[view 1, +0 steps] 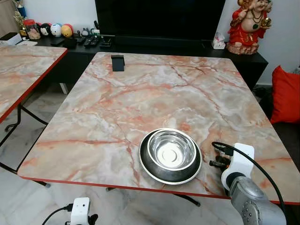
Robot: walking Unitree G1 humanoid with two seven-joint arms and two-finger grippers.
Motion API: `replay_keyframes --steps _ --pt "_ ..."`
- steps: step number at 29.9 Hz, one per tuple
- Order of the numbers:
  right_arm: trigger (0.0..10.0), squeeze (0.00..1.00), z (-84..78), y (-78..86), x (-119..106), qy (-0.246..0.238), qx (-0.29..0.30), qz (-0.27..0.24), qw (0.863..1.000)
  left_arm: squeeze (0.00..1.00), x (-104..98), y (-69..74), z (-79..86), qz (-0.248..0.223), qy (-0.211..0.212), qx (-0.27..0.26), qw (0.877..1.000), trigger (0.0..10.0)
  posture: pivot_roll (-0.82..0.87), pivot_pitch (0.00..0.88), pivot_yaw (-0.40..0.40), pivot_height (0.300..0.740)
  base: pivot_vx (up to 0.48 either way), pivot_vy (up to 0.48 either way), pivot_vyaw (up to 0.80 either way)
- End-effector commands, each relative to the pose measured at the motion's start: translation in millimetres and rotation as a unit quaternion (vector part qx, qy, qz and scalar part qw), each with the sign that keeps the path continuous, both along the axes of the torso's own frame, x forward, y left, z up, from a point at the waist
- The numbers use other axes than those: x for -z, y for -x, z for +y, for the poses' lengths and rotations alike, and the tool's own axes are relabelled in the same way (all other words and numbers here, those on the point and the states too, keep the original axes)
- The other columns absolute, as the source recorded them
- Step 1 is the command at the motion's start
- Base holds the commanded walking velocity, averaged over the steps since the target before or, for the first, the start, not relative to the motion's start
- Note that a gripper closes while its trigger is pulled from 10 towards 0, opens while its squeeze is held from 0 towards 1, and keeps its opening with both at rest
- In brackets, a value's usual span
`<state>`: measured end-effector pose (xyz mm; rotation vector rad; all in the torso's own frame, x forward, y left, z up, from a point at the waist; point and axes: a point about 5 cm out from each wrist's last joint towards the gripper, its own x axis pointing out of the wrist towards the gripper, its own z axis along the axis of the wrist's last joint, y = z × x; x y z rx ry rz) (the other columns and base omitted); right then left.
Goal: Setting the table
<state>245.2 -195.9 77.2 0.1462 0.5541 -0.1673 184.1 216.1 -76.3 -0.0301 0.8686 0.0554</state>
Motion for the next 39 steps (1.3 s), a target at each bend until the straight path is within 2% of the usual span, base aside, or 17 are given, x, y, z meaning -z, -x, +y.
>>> replay_keyframes --steps 1,14,27,39 --pt "10.0 0.0 3.0 -3.2 1.3 0.0 -0.003 -0.002 1.0 0.0 1.5 2.2 0.1 0.008 -0.001 -0.002 1.0 10.0 -0.02 0.0 -0.037 0.74 0.0 0.0 0.0" --pt "10.0 0.0 3.9 -5.1 6.3 0.0 -0.004 -0.008 1.0 0.0 0.0 1.1 3.2 0.004 -0.001 0.001 1.0 10.0 -0.01 0.0 -0.038 0.74 0.0 0.0 0.0" --pt "10.0 0.0 15.8 -6.3 4.9 0.011 -0.052 -0.017 0.998 0.0 0.6 1.0 0.5 0.005 0.001 0.002 1.0 10.0 -0.01 0.0 -0.043 0.74 0.0 0.0 0.0" --pt "10.0 0.0 15.0 -2.8 12.1 0.005 -0.033 0.0 0.999 0.0 0.5 0.8 0.6 0.006 0.002 0.002 1.0 10.0 -0.01 0.0 -0.045 0.74 0.0 0.0 0.0"
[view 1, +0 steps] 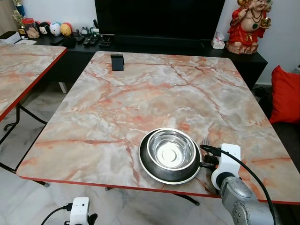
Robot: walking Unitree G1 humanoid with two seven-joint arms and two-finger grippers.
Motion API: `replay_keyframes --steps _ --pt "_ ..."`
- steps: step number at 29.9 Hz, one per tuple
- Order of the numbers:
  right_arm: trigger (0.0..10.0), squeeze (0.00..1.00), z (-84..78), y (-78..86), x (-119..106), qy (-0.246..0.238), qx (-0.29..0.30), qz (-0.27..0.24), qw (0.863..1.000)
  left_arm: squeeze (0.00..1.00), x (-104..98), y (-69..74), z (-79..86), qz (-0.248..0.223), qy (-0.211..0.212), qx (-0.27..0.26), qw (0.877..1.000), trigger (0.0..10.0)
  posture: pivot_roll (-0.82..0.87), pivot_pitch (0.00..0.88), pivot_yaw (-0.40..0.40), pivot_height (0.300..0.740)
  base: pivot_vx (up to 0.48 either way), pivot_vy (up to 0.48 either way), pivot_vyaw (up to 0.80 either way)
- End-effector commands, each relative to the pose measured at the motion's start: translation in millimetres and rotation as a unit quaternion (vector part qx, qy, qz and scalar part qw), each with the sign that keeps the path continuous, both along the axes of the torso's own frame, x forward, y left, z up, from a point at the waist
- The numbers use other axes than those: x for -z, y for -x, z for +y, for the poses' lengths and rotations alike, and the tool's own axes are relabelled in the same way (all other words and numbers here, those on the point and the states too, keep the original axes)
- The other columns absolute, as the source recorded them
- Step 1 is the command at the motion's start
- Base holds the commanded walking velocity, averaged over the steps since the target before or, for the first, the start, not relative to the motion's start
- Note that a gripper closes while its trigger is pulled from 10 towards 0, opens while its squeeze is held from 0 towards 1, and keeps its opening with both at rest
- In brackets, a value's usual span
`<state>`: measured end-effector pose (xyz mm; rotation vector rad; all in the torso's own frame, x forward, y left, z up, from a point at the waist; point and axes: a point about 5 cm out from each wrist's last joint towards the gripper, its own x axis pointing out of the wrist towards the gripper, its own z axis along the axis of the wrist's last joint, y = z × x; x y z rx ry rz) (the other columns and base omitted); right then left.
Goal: Setting the table
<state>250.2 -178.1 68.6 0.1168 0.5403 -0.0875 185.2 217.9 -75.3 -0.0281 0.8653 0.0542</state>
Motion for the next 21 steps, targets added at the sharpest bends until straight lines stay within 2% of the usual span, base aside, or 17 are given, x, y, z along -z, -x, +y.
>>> replay_keyframes --steps 1,11,12,14,15,21 --pt "10.0 0.0 -3.0 2.3 3.7 0.001 0.011 0.01 1.0 0.0 1.5 2.0 -1.1 0.007 0.002 0.001 1.0 10.0 -0.01 0.0 -0.045 0.74 0.0 0.0 0.0" --pt "10.0 0.0 -0.7 2.1 3.8 -0.006 0.009 0.011 1.0 0.0 1.4 1.5 -1.5 0.008 0.002 0.002 1.0 10.0 -0.01 0.0 -0.045 0.74 0.0 0.0 0.0" --pt "10.0 0.44 -0.3 2.0 3.6 -0.007 0.008 0.011 1.0 0.0 1.4 1.5 -1.6 0.008 0.001 0.002 1.0 10.0 -0.01 0.0 -0.044 0.74 0.0 0.0 0.0" --pt "10.0 0.44 0.3 1.8 3.4 -0.008 0.007 0.01 1.0 0.0 1.5 1.4 -1.7 0.008 0.001 0.002 1.0 10.0 -0.01 0.0 -0.044 0.74 0.0 0.0 0.0" --pt "10.0 0.75 0.6 1.8 3.0 -0.008 0.006 0.01 1.0 0.0 1.4 1.3 -1.9 0.008 0.002 0.002 1.0 10.0 -0.01 0.0 -0.044 0.74 0.0 0.0 0.0" --pt "10.0 0.74 0.7 1.3 1.8 -0.008 0.007 0.008 1.0 0.0 1.6 1.5 -2.7 0.007 0.002 0.004 1.0 10.0 -0.01 0.0 -0.044 0.74 0.0 0.0 0.0"
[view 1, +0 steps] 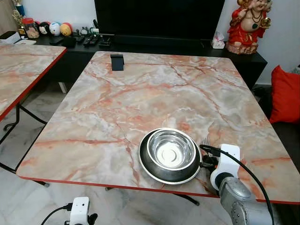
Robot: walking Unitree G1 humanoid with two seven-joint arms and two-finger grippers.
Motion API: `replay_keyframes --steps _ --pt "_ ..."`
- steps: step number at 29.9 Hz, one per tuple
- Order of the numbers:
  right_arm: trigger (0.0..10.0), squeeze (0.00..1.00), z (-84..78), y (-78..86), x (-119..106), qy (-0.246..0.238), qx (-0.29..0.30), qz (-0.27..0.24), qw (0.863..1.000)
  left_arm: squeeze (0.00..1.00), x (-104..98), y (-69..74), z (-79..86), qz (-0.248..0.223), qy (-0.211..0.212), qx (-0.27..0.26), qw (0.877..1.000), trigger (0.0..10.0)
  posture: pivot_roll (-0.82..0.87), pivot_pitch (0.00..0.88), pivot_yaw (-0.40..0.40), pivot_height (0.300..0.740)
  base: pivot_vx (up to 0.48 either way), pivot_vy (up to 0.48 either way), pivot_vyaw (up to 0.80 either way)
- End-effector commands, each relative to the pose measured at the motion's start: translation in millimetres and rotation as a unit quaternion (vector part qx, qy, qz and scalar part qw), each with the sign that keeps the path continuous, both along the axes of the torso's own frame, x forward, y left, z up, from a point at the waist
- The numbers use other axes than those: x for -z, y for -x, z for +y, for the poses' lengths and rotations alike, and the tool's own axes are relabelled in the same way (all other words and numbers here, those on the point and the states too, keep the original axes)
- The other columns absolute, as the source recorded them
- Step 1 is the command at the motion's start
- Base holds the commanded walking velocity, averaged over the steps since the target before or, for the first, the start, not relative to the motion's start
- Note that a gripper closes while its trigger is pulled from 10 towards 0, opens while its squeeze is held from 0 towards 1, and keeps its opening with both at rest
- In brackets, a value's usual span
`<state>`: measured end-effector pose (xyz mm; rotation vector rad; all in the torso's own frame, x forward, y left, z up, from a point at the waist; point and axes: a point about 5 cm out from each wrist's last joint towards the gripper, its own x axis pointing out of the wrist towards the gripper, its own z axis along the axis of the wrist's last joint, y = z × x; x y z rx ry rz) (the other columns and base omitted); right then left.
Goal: Setting the table
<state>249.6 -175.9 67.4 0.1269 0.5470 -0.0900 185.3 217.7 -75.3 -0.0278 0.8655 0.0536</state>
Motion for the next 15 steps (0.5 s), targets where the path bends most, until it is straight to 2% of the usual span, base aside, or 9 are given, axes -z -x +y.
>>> replay_keyframes --steps 1,5,10,12,13,15 --pt "10.0 0.74 -1.8 0.5 0.4 -0.003 0.005 0.004 1.0 0.0 1.7 1.8 -2.3 0.008 0.002 0.003 1.0 10.0 -0.01 0.0 -0.044 0.74 0.0 0.0 0.0" --pt "10.0 0.72 -2.0 0.2 -0.6 -0.003 0.006 0.002 1.0 0.0 3.5 7.4 1.8 0.015 0.0 0.001 1.0 10.0 -0.01 0.0 -0.044 0.74 0.0 0.0 0.0" --pt "10.0 0.71 -1.3 -0.7 -2.6 -0.003 0.004 0.0 1.0 0.0 3.5 7.6 2.2 0.015 0.0 0.0 1.0 10.0 -0.01 0.0 -0.044 0.74 0.0 0.0 0.0" --pt "10.0 0.68 -1.3 -1.4 -3.5 -0.003 0.005 -0.003 1.0 0.0 3.7 7.9 2.5 0.016 0.0 0.0 1.0 10.0 -0.01 0.0 -0.044 0.74 0.0 0.0 0.0" --pt "10.0 0.43 -1.5 -2.7 -5.2 -0.001 0.005 -0.007 1.0 0.0 3.9 8.8 3.2 0.017 -0.001 0.0 1.0 10.0 -0.01 0.0 -0.044 0.74 0.0 0.0 0.0" --pt "10.0 0.43 -1.6 -3.2 -5.8 0.0 0.006 -0.009 1.0 0.0 4.1 9.2 3.4 0.018 -0.001 0.0 1.0 10.0 -0.01 0.0 -0.044 0.74 0.0 0.0 0.0"
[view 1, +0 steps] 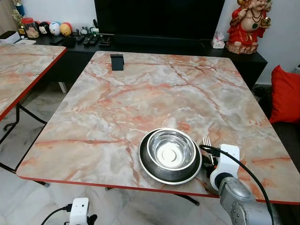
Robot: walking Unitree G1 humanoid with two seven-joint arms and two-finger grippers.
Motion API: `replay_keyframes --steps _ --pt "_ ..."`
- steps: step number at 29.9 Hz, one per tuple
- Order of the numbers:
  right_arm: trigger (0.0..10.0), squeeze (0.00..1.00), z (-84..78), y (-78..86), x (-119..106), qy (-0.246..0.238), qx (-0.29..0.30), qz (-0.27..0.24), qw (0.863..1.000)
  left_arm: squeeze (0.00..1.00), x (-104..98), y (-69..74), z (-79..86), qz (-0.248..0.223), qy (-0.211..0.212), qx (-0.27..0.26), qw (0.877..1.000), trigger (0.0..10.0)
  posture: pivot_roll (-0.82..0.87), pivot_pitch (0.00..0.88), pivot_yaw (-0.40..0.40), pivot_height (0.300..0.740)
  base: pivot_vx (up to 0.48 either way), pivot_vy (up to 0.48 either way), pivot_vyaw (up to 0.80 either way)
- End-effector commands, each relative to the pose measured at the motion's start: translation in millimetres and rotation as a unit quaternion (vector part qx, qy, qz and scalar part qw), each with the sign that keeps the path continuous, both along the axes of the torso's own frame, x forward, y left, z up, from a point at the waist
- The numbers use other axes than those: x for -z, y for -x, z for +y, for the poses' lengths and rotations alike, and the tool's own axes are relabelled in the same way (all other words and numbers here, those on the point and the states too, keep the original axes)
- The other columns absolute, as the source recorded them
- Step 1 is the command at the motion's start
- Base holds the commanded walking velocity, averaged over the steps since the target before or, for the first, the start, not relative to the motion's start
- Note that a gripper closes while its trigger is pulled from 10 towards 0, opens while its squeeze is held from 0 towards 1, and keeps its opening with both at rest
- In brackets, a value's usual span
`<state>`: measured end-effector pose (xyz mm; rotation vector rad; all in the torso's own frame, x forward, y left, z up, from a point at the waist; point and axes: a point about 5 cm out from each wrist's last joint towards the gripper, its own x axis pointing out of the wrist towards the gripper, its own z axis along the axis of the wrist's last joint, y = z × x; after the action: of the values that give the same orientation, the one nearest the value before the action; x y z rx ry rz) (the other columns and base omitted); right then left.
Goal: Setting the table
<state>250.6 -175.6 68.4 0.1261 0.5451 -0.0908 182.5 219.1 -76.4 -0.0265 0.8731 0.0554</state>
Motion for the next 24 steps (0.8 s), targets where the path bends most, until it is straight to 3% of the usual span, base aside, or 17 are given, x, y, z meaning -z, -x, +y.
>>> replay_keyframes --steps 1,16,24 --pt "10.0 0.0 -2.3 -2.6 -5.4 0.001 0.006 -0.01 1.0 0.0 3.3 7.4 2.8 0.016 0.0 0.0 1.0 10.0 -0.01 0.0 -0.044 0.74 0.0 0.0 0.0" --pt "10.0 0.0 -5.2 -5.3 -8.3 0.006 0.017 -0.02 1.0 0.0 4.0 9.6 4.3 0.021 -0.003 0.005 1.0 10.0 -0.01 0.0 -0.043 0.74 0.0 0.0 0.0" --pt "10.0 0.0 -14.4 -19.3 -34.7 0.018 0.046 -0.114 0.992 0.0 4.1 11.8 8.0 0.023 -0.005 0.002 1.0 10.0 -0.01 0.0 -0.042 0.74 0.0 0.0 0.0"
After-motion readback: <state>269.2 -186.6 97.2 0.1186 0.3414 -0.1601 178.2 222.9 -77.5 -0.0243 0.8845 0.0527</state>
